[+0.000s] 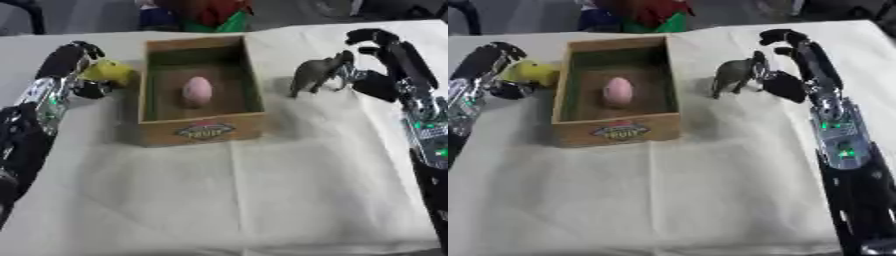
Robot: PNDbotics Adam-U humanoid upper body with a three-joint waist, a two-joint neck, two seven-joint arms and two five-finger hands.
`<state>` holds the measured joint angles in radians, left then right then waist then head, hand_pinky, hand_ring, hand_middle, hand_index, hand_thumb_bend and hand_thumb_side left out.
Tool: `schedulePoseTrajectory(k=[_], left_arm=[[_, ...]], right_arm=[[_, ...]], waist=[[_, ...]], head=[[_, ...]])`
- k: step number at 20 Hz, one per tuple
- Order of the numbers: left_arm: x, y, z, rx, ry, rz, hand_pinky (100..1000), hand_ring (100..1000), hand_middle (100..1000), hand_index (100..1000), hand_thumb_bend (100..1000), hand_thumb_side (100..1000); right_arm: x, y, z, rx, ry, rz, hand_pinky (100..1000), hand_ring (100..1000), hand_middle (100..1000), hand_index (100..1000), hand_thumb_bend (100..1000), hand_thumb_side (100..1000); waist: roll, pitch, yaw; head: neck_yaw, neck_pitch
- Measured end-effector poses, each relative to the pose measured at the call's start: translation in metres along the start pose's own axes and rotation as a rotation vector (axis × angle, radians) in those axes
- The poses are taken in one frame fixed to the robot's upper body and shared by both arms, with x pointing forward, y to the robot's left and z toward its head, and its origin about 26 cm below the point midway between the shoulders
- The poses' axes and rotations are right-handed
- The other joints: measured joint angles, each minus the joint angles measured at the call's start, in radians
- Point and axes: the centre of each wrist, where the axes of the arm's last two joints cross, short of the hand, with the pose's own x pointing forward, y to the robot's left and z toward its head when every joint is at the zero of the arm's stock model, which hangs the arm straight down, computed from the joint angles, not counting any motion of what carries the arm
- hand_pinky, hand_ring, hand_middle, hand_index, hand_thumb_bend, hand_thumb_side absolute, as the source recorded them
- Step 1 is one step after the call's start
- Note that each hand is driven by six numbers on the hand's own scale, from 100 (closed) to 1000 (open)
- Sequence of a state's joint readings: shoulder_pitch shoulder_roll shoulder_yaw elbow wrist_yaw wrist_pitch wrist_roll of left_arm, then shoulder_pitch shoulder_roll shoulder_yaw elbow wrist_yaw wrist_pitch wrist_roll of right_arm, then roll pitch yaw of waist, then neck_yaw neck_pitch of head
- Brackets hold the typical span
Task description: Pick up objects on the table and place them in the box.
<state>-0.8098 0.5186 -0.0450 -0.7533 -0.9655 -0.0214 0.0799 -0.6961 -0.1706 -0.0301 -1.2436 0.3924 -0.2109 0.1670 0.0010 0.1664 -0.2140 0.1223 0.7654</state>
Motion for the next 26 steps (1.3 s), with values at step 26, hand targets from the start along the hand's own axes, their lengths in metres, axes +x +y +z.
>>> schedulePoseTrajectory(k=[26], left_arm=[[0.094, 0.082, 0.011, 0.177, -0.451, 0.271, 630, 384, 233, 373, 173, 100]], right_arm=[[0.0, 0.001, -0.001, 0.001, 0.001, -0.005, 865, 969, 696, 802, 100, 237]], waist=[[0.002, -0.01, 0.017]], head=[[0.007, 0.0]])
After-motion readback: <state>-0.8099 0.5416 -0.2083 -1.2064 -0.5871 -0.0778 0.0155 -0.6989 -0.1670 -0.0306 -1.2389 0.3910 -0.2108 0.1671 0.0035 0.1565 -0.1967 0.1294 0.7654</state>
